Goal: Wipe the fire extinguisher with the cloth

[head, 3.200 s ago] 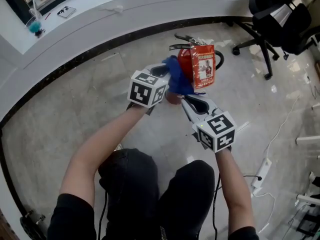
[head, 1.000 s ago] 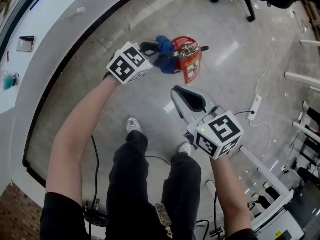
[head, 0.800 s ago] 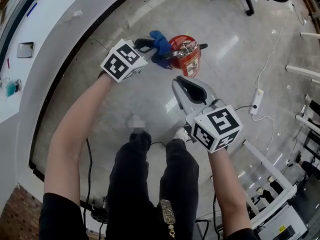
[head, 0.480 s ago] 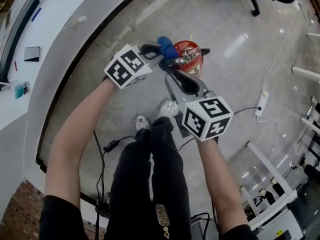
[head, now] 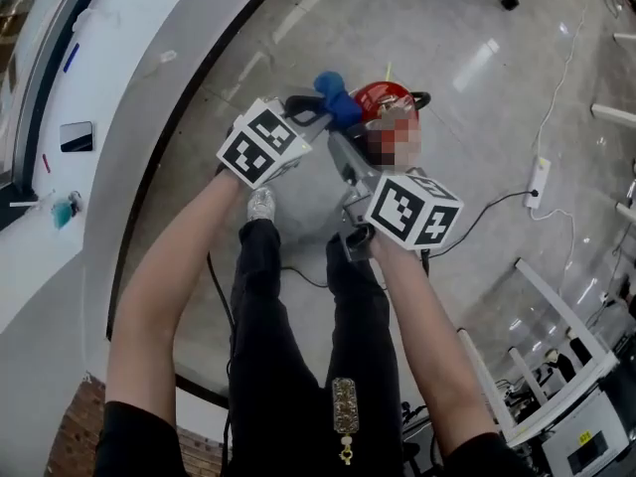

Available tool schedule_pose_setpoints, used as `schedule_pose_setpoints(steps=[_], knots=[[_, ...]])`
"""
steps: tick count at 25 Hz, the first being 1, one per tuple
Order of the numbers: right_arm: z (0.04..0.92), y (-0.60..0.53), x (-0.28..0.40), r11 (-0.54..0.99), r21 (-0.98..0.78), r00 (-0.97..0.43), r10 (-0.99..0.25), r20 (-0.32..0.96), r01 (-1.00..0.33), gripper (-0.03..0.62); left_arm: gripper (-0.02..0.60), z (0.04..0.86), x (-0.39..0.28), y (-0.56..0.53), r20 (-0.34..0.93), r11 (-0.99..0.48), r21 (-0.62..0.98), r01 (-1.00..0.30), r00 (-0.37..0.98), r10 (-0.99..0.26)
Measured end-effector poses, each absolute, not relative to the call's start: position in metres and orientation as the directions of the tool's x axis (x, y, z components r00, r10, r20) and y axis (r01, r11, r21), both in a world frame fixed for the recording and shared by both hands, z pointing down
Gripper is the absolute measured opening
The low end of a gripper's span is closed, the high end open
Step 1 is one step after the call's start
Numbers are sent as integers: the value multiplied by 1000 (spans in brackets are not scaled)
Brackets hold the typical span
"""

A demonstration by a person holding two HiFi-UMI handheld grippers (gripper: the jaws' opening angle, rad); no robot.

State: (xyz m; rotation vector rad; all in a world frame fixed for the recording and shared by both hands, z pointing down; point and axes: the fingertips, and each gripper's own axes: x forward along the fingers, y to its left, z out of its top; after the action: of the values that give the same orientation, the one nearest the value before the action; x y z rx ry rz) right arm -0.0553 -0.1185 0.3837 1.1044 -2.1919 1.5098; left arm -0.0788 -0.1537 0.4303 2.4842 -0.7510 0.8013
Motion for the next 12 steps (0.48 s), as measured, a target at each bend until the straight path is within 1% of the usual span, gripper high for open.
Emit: schedule_pose_setpoints(steps=[4, 5, 6, 8, 12], knots=[[388, -130, -49, -55, -700, -551, -575, 605, -712, 156, 51, 434, -86, -151, 616, -790, 262, -555, 726, -305], [389, -130, -46, -92, -696, -518, -600, 610, -712, 145, 51, 435, -84, -150, 612, -801, 270, -535, 738, -286], [389, -131, -44, -113, -691, -494, -618, 611, -714, 132, 51, 435, -82, -150, 609, -810, 278, -516, 747, -267], [388, -130, -40, -128, -680, -467, -635, 615, -722, 124, 51, 434, -79, -150, 603, -823, 289, -489, 761, -240], [387, -117, -33, -101, -640, -460, -612, 643, -762, 110, 51, 437, -72, -144, 610, -845, 301, -441, 771, -185]])
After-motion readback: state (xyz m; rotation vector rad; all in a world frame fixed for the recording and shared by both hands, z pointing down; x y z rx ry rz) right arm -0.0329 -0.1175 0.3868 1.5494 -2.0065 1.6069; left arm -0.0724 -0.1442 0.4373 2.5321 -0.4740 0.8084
